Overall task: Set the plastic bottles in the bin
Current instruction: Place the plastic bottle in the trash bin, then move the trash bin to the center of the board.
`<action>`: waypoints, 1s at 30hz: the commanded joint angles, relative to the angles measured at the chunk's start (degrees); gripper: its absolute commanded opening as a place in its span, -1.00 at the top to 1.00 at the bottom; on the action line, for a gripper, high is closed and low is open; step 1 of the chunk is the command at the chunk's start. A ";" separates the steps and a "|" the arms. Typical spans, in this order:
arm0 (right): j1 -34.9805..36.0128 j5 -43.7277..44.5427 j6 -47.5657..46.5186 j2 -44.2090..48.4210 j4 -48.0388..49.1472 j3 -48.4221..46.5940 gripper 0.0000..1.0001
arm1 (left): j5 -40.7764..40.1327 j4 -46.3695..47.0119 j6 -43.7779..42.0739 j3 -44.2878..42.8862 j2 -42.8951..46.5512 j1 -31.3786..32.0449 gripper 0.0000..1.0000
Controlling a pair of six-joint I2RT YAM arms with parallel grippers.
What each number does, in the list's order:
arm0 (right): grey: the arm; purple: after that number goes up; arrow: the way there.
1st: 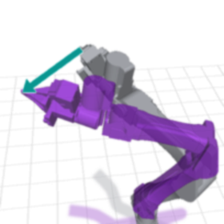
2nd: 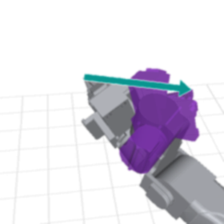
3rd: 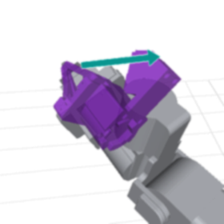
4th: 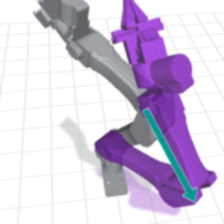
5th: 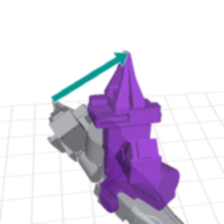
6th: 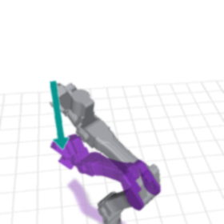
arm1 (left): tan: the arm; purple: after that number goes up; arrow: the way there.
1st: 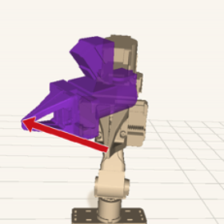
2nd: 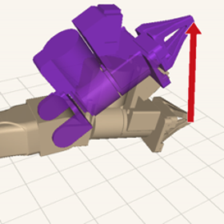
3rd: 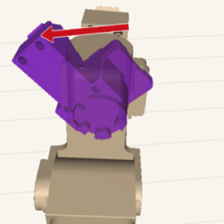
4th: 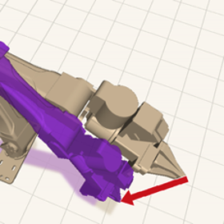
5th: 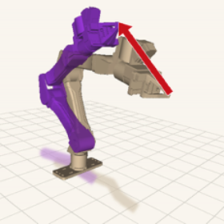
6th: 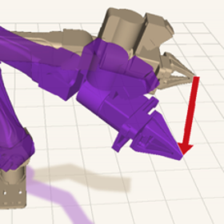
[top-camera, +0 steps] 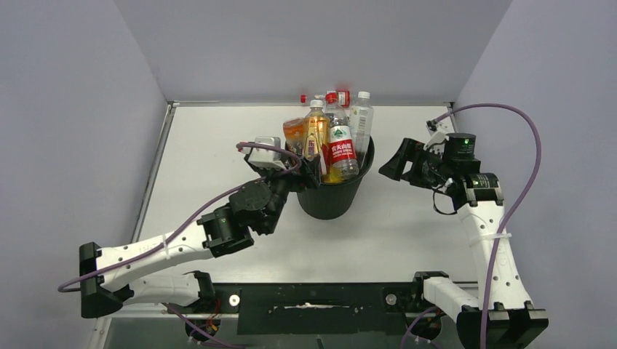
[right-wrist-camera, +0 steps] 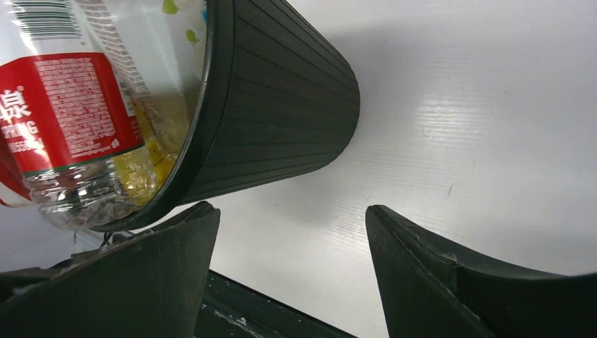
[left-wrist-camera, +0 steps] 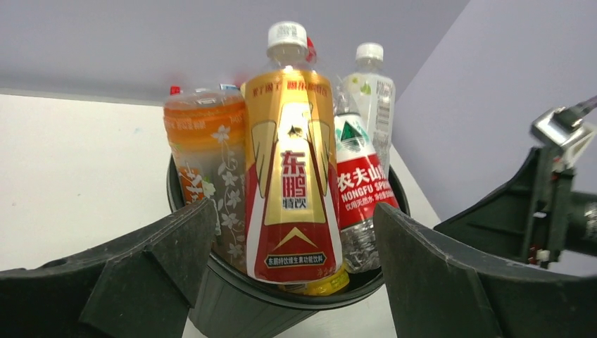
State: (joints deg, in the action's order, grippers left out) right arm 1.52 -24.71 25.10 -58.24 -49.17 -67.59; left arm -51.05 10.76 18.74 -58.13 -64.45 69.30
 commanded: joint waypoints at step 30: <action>14.36 -8.86 24.16 -24.46 52.03 17.10 -0.47 | -3.72 -29.32 6.23 -18.49 13.11 -0.08 -0.73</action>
State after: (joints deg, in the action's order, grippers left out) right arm 13.69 -34.54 46.41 -78.04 -7.92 -45.69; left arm -55.40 -18.72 25.12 -73.28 -52.51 69.30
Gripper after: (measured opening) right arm 0.736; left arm 0.865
